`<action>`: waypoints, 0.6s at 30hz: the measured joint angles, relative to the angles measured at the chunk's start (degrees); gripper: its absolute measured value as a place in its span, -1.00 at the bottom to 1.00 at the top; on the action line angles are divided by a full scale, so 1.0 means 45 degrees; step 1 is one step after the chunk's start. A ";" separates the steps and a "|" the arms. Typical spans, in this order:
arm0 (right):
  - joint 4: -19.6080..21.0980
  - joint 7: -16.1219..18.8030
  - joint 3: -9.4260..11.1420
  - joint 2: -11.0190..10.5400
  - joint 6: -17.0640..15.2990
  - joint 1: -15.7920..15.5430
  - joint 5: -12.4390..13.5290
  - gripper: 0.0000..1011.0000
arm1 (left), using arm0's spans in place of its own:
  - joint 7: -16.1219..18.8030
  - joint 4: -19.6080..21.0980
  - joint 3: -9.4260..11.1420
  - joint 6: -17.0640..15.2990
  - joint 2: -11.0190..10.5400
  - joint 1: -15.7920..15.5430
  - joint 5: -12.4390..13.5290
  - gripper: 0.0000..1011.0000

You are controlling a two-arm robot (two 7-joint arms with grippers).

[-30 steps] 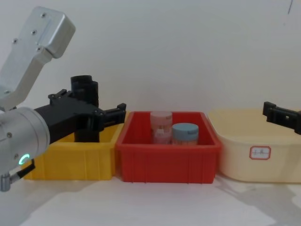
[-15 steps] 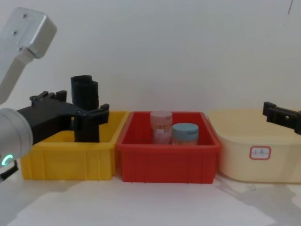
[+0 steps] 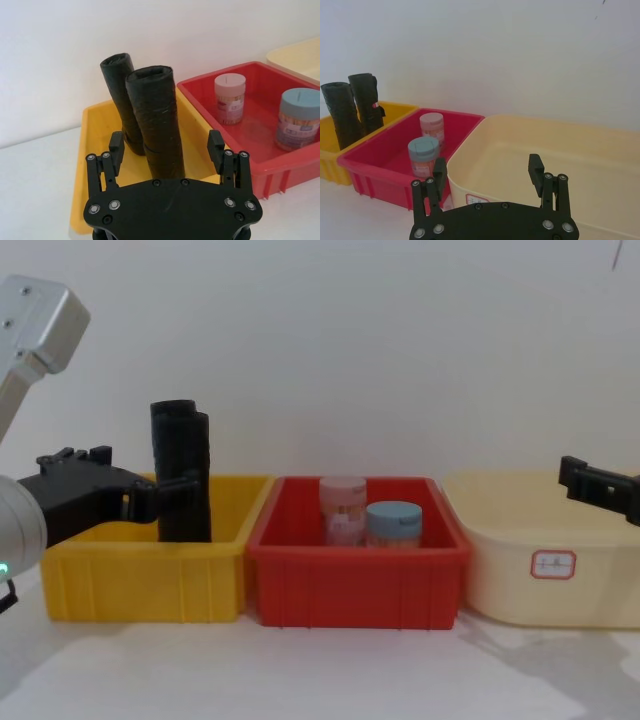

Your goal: Pick up the garbage bag with the one hand and transfer it to the other hand.

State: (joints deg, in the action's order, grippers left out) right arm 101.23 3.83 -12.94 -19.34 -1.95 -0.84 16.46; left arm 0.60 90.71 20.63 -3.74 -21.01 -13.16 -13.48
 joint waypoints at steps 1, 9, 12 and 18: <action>0.0000 0.0000 0.0000 0.0000 0.0000 0.0000 0.0000 0.98 | -0.0043 -0.0066 -0.0013 -0.0021 0.0023 -0.0044 -0.0030 0.98; 0.0000 0.0000 0.0000 0.0000 0.0000 0.0000 0.0000 0.98 | -0.0398 -0.0950 -0.0108 -0.0102 0.0329 -0.0623 -0.0241 0.98; 0.0000 0.0000 0.0000 0.0000 0.0000 0.0000 0.0000 0.98 | -0.0520 -0.1304 -0.0130 -0.0103 0.0467 -0.0880 -0.0295 0.98; 0.0000 0.0000 0.0000 0.0000 0.0000 0.0000 0.0000 0.98 | -0.0749 -0.2001 -0.0140 -0.0045 0.0736 -0.1391 -0.0339 0.98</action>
State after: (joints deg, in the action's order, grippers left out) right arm 101.23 3.83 -12.94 -19.34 -1.95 -0.84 16.46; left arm -2.77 81.71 20.00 -3.95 -17.70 -19.42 -15.01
